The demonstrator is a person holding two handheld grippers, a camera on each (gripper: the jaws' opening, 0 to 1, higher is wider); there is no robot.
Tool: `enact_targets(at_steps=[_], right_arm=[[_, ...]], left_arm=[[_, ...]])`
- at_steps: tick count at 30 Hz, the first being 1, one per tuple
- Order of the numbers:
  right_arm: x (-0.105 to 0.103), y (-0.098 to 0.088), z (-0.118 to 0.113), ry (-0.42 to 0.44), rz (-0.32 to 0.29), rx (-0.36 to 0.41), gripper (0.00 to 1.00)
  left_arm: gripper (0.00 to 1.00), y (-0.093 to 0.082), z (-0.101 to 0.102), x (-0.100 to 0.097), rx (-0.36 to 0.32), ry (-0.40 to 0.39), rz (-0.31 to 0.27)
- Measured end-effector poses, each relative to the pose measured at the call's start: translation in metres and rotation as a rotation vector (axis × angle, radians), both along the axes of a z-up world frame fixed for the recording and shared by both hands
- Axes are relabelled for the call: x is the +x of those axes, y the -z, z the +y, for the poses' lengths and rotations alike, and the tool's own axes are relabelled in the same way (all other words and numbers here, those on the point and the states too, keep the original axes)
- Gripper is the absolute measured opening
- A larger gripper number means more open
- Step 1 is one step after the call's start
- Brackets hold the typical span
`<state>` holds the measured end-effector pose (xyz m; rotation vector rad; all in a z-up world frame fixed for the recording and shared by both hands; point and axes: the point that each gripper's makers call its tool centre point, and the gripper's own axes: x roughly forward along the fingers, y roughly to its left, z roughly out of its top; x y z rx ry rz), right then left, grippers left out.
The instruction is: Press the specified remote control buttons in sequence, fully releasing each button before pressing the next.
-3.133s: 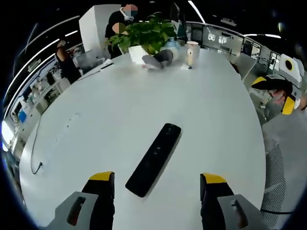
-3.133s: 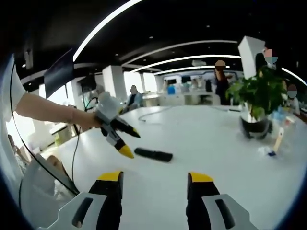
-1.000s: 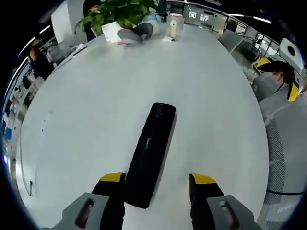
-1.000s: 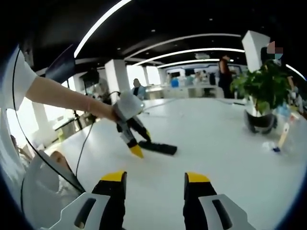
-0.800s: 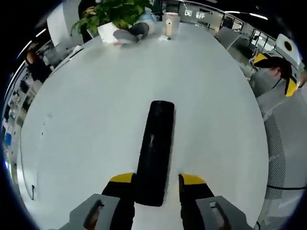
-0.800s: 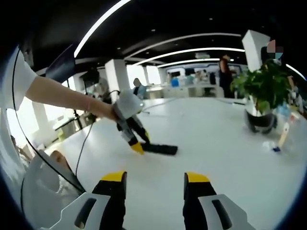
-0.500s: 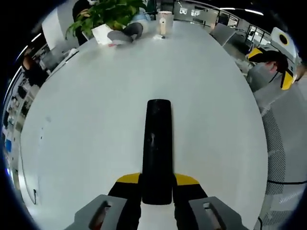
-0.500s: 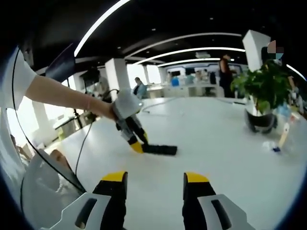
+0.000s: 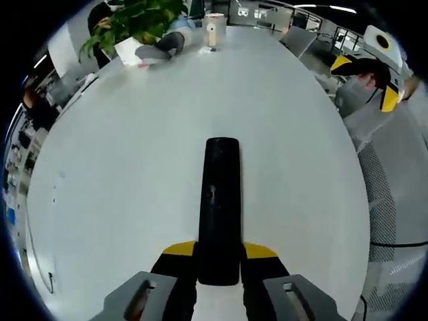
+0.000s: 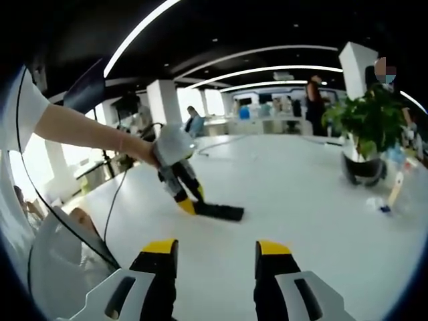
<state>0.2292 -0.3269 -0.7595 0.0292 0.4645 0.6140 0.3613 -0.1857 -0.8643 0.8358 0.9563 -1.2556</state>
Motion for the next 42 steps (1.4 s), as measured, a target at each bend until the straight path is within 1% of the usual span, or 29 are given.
enact_targets(at_steps=[21, 29, 42], right_arm=[[-0.001, 0.002, 0.001, -0.007, 0.004, -0.012, 0.43], [-0.001, 0.002, 0.001, -0.008, 0.002, -0.016, 0.43], [-0.001, 0.004, 0.000, -0.009, 0.006, -0.025, 0.42]], left_arm=[[0.23, 0.002, 0.000, -0.020, 0.040, 0.041, -0.003], [0.23, 0.002, 0.000, -0.029, 0.064, 0.080, -0.005], [0.23, 0.002, 0.000, -0.040, 0.084, 0.107, -0.004]])
